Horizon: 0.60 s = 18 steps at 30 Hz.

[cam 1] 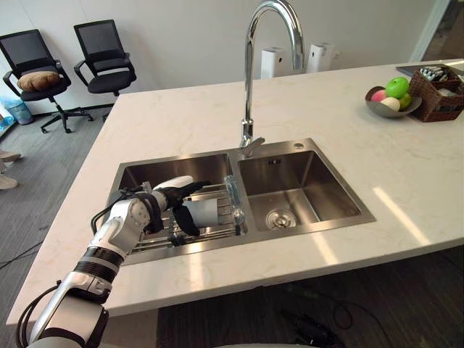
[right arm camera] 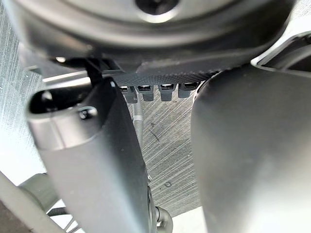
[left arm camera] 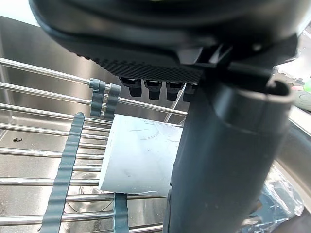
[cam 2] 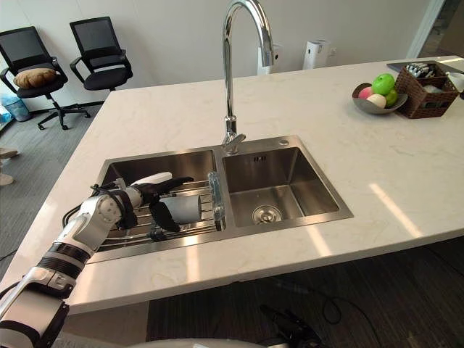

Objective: Walk over to the sink, pick up the cup, carry it to the dishwasher, place the cup inside the dishwasher, then close the dishwasher door

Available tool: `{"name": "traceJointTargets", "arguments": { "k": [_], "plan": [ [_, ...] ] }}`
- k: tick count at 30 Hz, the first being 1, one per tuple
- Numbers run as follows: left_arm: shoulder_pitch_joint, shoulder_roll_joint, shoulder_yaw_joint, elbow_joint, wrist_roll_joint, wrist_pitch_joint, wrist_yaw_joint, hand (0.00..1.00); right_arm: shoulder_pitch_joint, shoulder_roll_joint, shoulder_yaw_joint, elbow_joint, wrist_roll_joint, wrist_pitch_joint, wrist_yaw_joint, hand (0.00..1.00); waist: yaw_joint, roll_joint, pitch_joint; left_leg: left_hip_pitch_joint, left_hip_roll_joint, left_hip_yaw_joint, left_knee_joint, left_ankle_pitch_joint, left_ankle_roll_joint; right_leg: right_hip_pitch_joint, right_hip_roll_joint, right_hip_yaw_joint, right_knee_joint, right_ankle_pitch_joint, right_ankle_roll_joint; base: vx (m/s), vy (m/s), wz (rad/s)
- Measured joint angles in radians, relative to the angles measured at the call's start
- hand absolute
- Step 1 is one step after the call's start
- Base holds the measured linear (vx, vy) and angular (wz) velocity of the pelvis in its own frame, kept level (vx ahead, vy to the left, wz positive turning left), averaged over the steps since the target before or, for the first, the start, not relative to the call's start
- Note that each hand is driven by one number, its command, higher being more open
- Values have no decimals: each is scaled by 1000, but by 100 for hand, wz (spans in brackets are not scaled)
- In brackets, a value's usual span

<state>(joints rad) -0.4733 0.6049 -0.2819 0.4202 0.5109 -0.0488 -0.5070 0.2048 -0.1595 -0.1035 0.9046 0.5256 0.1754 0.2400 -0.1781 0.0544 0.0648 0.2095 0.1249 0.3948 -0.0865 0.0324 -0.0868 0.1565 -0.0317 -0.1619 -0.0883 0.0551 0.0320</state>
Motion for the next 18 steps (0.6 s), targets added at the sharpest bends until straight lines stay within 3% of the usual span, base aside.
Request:
{"name": "traceJointTargets", "arguments": {
  "k": [18],
  "plan": [
    [63, -46, 51, 34, -80, 57, 122, 100, -3, -12, -9, -1, -5, 29, 13, 100, -1, 7, -4, 12, -5, 7, 1, -1, 3, 7, -5, 8, -1, 9, 4, -2, 0, 0]
  ]
}}
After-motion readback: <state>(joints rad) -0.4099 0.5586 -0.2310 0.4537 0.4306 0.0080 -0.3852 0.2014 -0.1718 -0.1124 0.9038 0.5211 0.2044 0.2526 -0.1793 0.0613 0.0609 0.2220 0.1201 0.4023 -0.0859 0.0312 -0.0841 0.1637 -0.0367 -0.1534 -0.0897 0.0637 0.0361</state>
